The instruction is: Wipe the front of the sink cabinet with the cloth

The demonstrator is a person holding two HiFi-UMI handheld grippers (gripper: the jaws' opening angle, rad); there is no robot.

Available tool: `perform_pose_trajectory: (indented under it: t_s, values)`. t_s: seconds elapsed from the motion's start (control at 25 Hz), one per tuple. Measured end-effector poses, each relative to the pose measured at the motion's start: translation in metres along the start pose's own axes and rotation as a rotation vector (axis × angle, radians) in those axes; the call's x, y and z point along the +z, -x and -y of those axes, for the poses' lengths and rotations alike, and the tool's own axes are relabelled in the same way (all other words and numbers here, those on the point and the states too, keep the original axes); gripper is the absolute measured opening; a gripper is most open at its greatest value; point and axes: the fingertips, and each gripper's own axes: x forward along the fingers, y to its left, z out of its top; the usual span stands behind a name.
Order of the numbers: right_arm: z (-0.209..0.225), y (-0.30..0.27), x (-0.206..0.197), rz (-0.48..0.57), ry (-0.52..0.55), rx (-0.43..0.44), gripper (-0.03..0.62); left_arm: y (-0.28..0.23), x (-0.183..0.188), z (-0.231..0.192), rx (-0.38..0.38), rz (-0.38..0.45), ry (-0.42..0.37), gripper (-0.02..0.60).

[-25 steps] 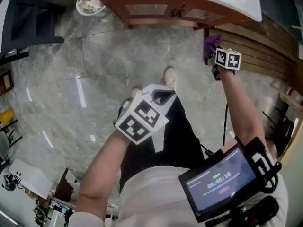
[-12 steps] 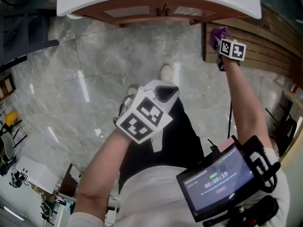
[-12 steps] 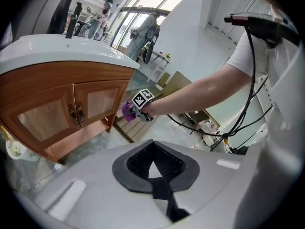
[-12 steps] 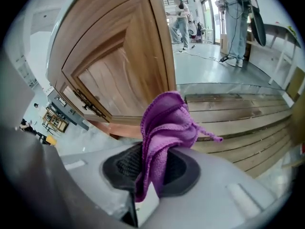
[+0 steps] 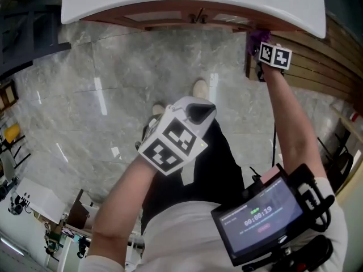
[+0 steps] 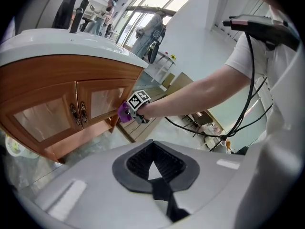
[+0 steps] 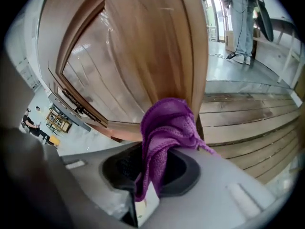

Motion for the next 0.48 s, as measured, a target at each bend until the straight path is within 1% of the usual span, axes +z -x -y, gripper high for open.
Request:
perform_pose_trajectory:
  t_s: [0.28,0.48]
  values:
    - [-0.025,-0.018,0.008,-0.008,0.032,0.032,0.081,0.002,0.0,-0.006,0.0,0.009,0.014,0.008]
    - [-0.053,-0.027,0.009,-0.011,0.05,0.06,0.081,0.011,-0.007,-0.01,0.011,0.01,0.027,0.006]
